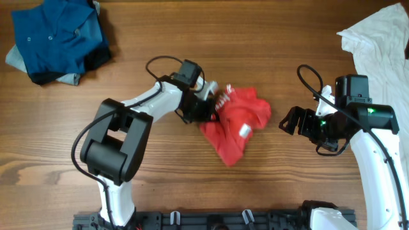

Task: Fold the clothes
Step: 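Carry the red bundle up-left toward the blue shirt pile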

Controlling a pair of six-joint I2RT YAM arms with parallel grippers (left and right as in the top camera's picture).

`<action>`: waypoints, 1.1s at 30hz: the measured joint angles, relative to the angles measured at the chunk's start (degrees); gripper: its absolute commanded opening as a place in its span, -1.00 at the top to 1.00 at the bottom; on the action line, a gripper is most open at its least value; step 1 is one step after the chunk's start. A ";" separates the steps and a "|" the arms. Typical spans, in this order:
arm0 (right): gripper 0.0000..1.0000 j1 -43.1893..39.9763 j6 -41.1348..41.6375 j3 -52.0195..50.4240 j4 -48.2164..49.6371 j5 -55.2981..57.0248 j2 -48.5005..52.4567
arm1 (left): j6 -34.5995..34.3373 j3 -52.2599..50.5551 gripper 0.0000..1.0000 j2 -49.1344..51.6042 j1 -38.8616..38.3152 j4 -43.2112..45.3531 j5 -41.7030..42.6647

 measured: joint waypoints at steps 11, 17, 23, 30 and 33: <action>-0.97 0.00 -0.68 0.00 -0.37 -0.02 0.00 | -18.75 1.33 0.70 -0.33 22.10 5.42 -10.14; -0.97 0.00 -0.68 -0.02 0.81 -0.07 0.00 | -24.33 2.05 0.07 -1.64 30.82 -2.75 -12.41; -0.98 0.00 -0.68 -0.07 1.14 -0.22 0.00 | -26.62 2.56 0.25 -1.88 30.21 -9.20 -14.49; -0.98 0.00 -0.66 -0.07 1.66 -0.24 0.00 | -30.77 0.63 -0.02 -6.27 24.00 -15.63 -19.98; -0.98 0.00 -0.63 -0.07 1.81 -0.22 0.00 | -32.41 0.02 -0.74 -11.41 21.05 -16.17 -22.38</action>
